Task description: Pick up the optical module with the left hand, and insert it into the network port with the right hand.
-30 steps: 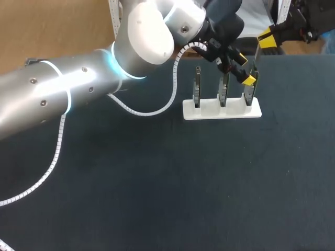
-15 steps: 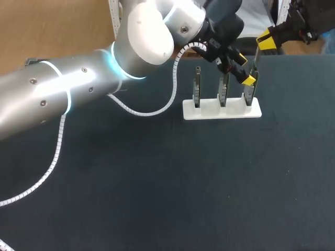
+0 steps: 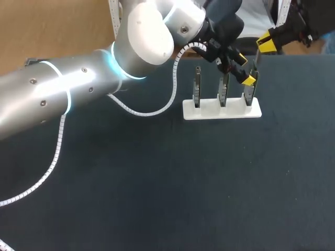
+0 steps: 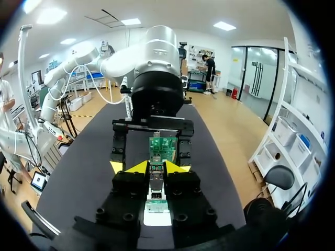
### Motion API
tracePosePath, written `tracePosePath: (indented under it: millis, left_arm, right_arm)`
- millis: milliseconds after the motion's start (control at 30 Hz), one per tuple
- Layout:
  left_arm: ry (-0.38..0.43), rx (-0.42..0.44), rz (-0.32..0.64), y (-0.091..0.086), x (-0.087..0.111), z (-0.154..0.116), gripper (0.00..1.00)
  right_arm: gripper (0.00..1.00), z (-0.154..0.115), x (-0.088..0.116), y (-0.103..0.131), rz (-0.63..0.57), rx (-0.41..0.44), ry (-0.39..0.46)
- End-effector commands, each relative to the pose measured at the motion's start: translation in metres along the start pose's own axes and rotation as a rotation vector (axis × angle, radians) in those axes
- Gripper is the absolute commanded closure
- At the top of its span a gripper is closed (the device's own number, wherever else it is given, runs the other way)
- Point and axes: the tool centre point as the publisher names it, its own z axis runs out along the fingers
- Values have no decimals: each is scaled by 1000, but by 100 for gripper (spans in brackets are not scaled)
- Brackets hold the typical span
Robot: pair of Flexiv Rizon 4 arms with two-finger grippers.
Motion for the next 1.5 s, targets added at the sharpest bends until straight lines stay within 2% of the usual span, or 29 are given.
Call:
tracePosePath:
  millis: [33, 600, 1500]
  left_arm:
    - [2, -1, 0, 0, 0, 0, 0]
    - [2, -1, 0, 0, 0, 0, 0]
    - [2, -1, 0, 0, 0, 0, 0]
  right_arm:
    - [100, 0, 3, 3, 1, 3, 4]
    - [100, 2, 10, -3, 10, -25, 0]
    - [100, 13, 19, 1, 41, -38, 11]
